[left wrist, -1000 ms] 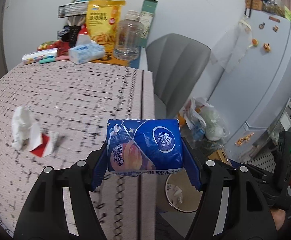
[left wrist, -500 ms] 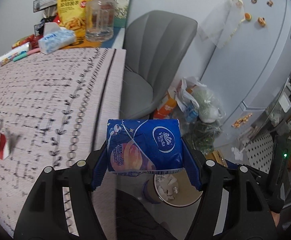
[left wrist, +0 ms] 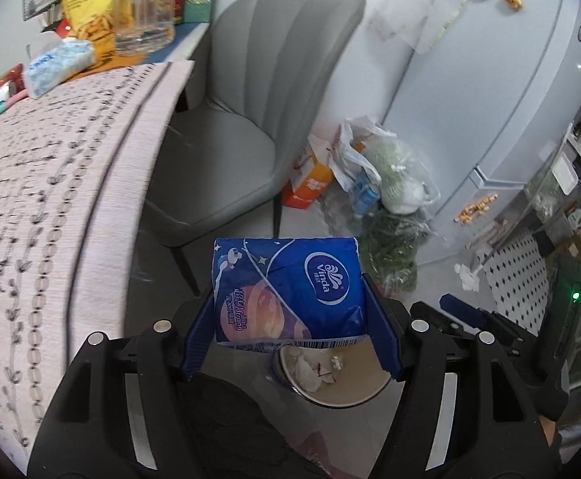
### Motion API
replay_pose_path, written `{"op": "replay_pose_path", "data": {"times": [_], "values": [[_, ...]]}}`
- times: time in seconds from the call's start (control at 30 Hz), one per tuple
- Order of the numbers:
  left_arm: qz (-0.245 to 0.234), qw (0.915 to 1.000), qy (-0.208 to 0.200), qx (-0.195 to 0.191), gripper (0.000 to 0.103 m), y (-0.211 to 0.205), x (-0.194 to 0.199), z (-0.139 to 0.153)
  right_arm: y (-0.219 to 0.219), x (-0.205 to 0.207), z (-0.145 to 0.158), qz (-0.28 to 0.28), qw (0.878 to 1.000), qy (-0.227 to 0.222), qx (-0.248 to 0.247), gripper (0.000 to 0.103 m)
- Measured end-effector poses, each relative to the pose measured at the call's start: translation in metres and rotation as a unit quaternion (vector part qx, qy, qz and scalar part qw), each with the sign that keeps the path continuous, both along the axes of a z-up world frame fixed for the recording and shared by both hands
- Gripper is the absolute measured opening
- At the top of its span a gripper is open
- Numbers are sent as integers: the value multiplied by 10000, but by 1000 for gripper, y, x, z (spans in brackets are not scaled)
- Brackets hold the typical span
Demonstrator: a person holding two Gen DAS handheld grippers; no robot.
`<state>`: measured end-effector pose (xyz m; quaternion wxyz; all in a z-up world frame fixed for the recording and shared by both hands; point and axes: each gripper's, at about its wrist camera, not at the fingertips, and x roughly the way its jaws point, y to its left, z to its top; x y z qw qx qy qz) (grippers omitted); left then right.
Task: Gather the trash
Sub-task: 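Open both grippers to drop the tissue pack and box into the bin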
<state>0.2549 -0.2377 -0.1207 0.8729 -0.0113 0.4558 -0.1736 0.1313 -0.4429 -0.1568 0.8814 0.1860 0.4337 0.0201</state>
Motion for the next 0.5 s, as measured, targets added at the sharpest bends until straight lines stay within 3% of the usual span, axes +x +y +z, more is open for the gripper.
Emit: {"op": "replay_pose_path", "data": {"times": [0.33,0.4,0.5], "values": [[-684,9966,463,-67,67,-60,5,-25,-55,-22,6,-533,9985,-14,-110,65],[-787,9951,564,-188,70,-70,7,-28,-63,-26,6,-631,9980,-12,-96,66],[-746,9936,680,-513,88,-72,9,-30,-73,-31,5,-749,9972,5,-62,66]]}}
